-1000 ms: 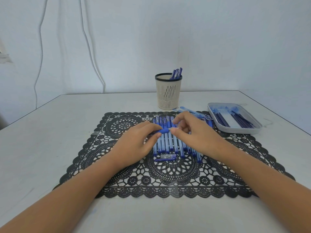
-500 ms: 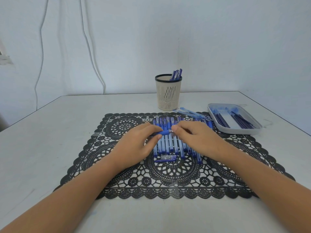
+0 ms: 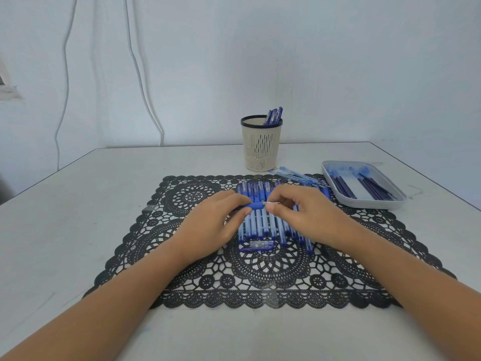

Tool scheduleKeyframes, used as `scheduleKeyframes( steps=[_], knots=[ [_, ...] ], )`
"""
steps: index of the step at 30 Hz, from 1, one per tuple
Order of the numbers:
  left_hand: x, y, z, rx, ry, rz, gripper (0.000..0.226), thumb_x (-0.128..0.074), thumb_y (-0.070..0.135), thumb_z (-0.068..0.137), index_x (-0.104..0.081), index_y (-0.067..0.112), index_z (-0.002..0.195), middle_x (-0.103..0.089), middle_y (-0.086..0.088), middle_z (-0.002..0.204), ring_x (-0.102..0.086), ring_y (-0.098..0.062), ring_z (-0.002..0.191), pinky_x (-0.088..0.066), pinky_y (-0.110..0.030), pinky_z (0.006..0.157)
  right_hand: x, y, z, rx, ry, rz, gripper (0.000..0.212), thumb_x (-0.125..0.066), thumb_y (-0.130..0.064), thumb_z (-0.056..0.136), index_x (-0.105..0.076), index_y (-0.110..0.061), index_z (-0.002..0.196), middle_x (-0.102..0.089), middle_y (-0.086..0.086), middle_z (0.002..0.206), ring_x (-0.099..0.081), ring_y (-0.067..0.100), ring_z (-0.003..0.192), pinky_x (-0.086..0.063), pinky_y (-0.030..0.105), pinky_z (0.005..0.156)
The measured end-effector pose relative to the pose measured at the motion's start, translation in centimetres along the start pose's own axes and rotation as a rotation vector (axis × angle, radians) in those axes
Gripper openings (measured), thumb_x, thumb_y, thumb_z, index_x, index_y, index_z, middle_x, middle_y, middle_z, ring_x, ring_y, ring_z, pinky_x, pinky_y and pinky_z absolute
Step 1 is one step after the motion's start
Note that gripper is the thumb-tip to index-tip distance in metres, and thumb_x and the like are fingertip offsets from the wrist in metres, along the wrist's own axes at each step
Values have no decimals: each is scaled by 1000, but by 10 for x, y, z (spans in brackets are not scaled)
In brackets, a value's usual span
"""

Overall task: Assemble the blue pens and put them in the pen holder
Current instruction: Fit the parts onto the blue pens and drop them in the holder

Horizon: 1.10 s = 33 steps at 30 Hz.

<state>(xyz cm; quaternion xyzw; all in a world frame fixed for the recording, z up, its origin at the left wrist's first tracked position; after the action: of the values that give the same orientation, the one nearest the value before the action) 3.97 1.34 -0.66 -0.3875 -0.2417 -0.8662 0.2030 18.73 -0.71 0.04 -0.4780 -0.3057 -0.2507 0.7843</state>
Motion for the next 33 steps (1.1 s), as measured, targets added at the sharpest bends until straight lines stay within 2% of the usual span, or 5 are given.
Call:
scheduleKeyframes(
  steps=[5,12,22,29,33],
  knots=[
    [1,2,0,-15,17,34,41,-38,40,90,-63,12,106,-56,11,86,-51,-5,77,-42,-17,69,2,-1,0,-20,-2,-14,17,-53,-32,92,-60,-19,83,-61,4,77,-51,14,68,-37,13,61],
    [4,-14,-1,73,19,54,23,-54,26,92,-62,11,108,-55,11,90,-52,-5,81,-41,-19,73,-1,-2,-3,-94,-113,-168,25,-53,-50,85,-55,-25,88,-54,-9,73,-46,2,62,-36,14,55],
    [8,-18,-1,105,47,55,19,-58,20,90,-62,13,107,-52,15,89,-52,-5,82,-41,-19,73,-26,-23,-13,103,-421,-319,22,-61,-42,84,-64,-26,98,-46,-12,97,-44,-2,84,-37,14,79],
    [8,-13,-2,101,24,42,20,-56,20,91,-62,12,108,-59,10,92,-56,-5,80,-39,-10,70,-3,-8,-3,-49,-192,-153,10,-55,-30,90,-59,-23,96,-60,-10,87,-57,3,80,-45,8,67],
    [6,-13,-2,94,12,35,22,-55,20,91,-62,12,111,-62,6,96,-58,-9,82,-47,-20,73,18,11,3,-146,5,-29,4,-60,-32,87,-62,-29,89,-64,-8,81,-56,2,71,-39,12,61]
  ],
)
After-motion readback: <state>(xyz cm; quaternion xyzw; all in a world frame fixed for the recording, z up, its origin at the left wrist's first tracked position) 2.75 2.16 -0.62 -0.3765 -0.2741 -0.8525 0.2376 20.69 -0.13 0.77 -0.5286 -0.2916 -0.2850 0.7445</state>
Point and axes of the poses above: each hand's wrist, its own z-axis towards the middle knuckle, its own x-axis out of the back of the hand, y = z × x, the point moved 6 cm from there along z, towards the middle knuckle
